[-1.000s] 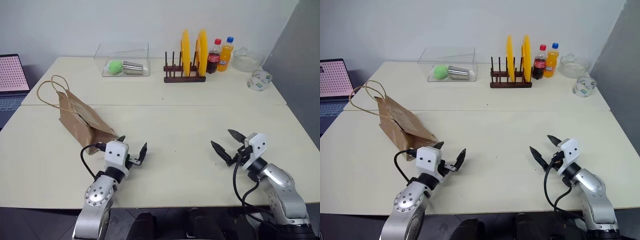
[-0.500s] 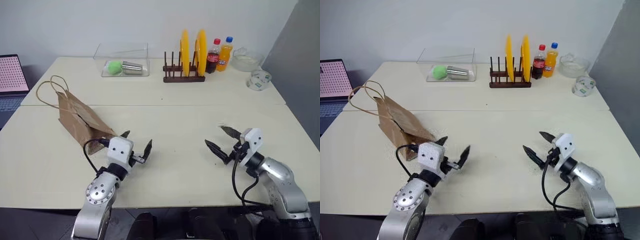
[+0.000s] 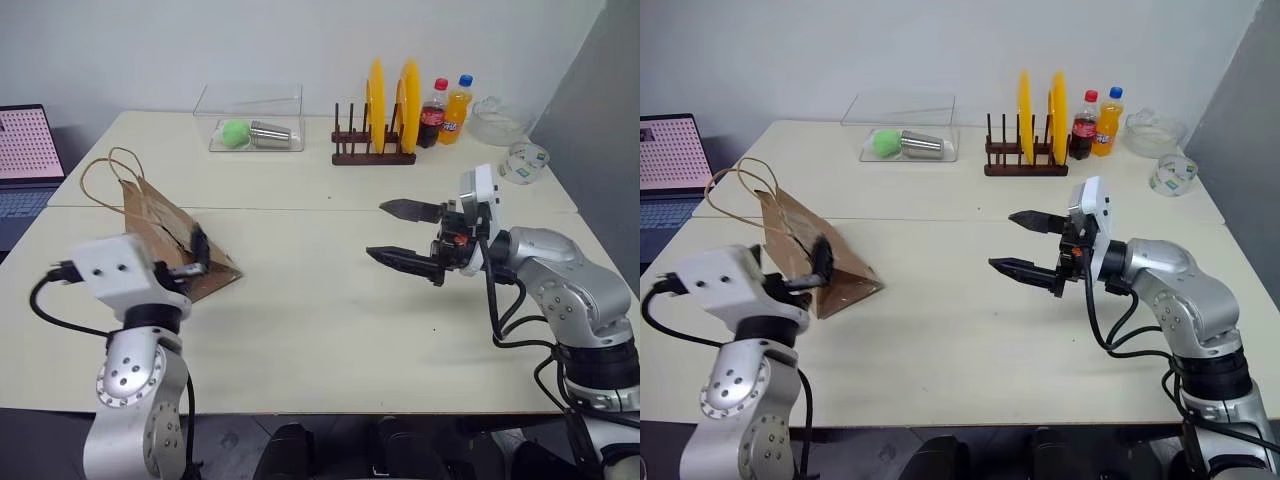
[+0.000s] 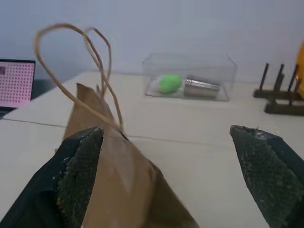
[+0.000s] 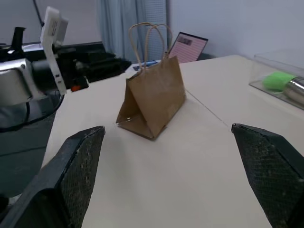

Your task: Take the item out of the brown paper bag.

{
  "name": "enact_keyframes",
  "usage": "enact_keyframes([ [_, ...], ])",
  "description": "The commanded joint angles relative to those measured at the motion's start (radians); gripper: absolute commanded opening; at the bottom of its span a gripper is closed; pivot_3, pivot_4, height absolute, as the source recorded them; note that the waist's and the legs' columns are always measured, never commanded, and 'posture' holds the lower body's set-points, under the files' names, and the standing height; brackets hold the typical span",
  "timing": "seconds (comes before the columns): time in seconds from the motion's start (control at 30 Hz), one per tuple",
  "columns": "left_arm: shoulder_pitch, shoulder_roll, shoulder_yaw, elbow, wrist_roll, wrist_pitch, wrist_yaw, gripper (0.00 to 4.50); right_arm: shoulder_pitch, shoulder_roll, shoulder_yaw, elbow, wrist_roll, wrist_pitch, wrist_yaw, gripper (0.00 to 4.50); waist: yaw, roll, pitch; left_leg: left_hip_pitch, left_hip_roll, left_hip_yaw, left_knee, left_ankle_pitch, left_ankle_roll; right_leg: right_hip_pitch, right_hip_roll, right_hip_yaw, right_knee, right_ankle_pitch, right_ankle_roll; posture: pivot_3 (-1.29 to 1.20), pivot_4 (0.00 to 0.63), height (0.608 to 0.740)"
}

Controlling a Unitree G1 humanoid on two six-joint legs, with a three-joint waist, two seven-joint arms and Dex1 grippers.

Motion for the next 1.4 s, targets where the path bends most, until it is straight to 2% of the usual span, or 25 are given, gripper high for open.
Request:
enact_keyframes([
  [0.03, -0.088, -0.006, 0.097, -0.017, -0.042, 0.123, 0.067, 4.48, -0.038, -0.005, -0.007, 0.012, 0.008, -0.012, 0.043, 4.5, 0.0, 0.0, 0.0, 0.0, 0.0, 0.0, 0.0, 0.0, 0.0, 0.0, 0.0, 0.0, 0.0, 0.0, 0.0, 0.0, 0.15, 0.74],
  [0.17, -0.246, 0.013, 0.174, 0.072, -0.064, 0.299, 0.123, 4.48, -0.063, -0.013, 0.005, 0.012, 0.017, 0.006, 0.085, 4.5, 0.0, -0.001, 0.0, 0.0, 0.0, -0.001, 0.0, 0.0, 0.0, 0.0, 0.0, -0.001, 0.0, 0.0, 0.0, 0.0, 0.15, 0.74],
  [0.3, -0.367, 0.044, 0.208, 0.17, -0.058, 0.381, 0.142, 4.48, -0.083, -0.034, 0.026, -0.008, 0.009, 0.034, 0.109, 4.5, -0.001, -0.001, 0.001, 0.0, 0.0, -0.001, 0.0, 0.0, 0.0, 0.0, 0.0, -0.001, 0.0, 0.0, 0.0, 0.0, 0.15, 0.74],
  [0.5, -0.454, 0.111, 0.211, 0.306, -0.039, 0.437, 0.132, 4.48, -0.115, -0.051, 0.017, -0.028, 0.033, 0.088, 0.112, 4.5, -0.002, -0.002, 0.001, 0.0, 0.0, -0.001, -0.001, 0.0, -0.001, -0.001, 0.0, 0.0, 0.001, 0.0, 0.0, 0.0, 0.15, 0.74],
  [0.7, -0.503, 0.132, 0.187, 0.395, -0.044, 0.421, 0.111, 4.48, -0.124, -0.058, 0.003, -0.036, 0.044, 0.112, 0.11, 4.5, -0.001, -0.002, 0.001, -0.001, 0.0, -0.001, -0.001, 0.0, -0.001, -0.002, -0.001, 0.0, 0.001, 0.0, -0.001, 0.0, 0.15, 0.74],
  [0.8, -0.52, 0.141, 0.181, 0.429, -0.04, 0.408, 0.111, 3.88, -0.126, -0.061, -0.001, -0.045, 0.057, 0.126, 0.107, 4.5, -0.001, -0.002, 0.001, -0.001, -0.001, -0.001, -0.001, 0.0, -0.001, -0.002, -0.002, 0.0, 0.001, 0.001, -0.001, 0.0, 0.15, 0.74],
  [0.87, -0.527, 0.146, 0.18, 0.444, -0.041, 0.403, 0.11, 3.24, -0.128, -0.063, -0.009, -0.049, 0.071, 0.135, 0.106, 4.5, -0.001, -0.002, 0.001, -0.001, -0.001, -0.001, -0.001, 0.0, -0.001, -0.002, -0.002, 0.0, 0.001, 0.001, -0.001, 0.0, 0.15, 0.74],
  [0.9, -0.528, 0.148, 0.18, 0.448, -0.043, 0.401, 0.109, 3.11, -0.128, -0.063, -0.012, -0.051, 0.077, 0.14, 0.105, 4.5, -0.001, -0.002, 0.001, -0.001, -0.001, -0.001, -0.001, 0.0, -0.001, -0.002, -0.002, 0.0, 0.001, 0.001, -0.002, 0.0, 0.15, 0.74],
  [0.93, -0.53, 0.149, 0.18, 0.452, -0.044, 0.399, 0.108, 2.68, -0.129, -0.061, -0.02, -0.053, 0.089, 0.146, 0.105, 4.5, -0.001, -0.002, 0.001, -0.002, -0.001, -0.001, -0.001, 0.001, -0.001, -0.003, -0.002, 0.0, 0.001, 0.002, -0.003, 0.0, 0.15, 0.74],
  [1.07, -0.53, 0.145, 0.187, 0.456, -0.043, 0.399, 0.109, 1.66, -0.139, -0.061, -0.049, -0.056, 0.148, 0.191, 0.101, 4.5, -0.001, -0.002, 0.001, -0.002, -0.001, 0.0, -0.001, 0.001, -0.001, -0.003, -0.002, 0.0, 0.001, 0.002, -0.004, 0.0, 0.15, 0.74],
  [1.1, -0.529, 0.141, 0.193, 0.453, -0.042, 0.405, 0.112, 1.24, -0.139, -0.065, -0.049, -0.057, 0.155, 0.2, 0.104, 4.5, -0.001, -0.002, 0.001, -0.002, -0.001, 0.0, -0.001, 0.001, -0.001, -0.003, -0.002, 0.0, 0.001, 0.002, -0.004, 0.0, 0.15, 0.74],
  [1.23, -0.526, 0.125, 0.211, 0.429, -0.045, 0.432, 0.126, 0.02, -0.132, -0.104, -0.029, -0.064, 0.155, 0.212, 0.144, 4.5, -0.001, -0.003, 0.002, -0.002, -0.001, -0.001, -0.001, 0.001, -0.001, -0.003, -0.003, 0.0, 0.001, 0.002, -0.003, 0.0, 0.15, 0.74],
  [1.4, -0.521, 0.112, 0.227, 0.405, -0.05, 0.455, 0.134, 0.02, -0.132, -0.137, 0.026, -0.058, 0.089, 0.159, 0.198, 4.5, -0.001, -0.003, 0.002, -0.002, -0.001, 0.0, -0.001, 0.001, -0.001, -0.003, -0.003, 0.0, 0.001, 0.0, 0.0, 0.0, 0.15, 0.74],
])
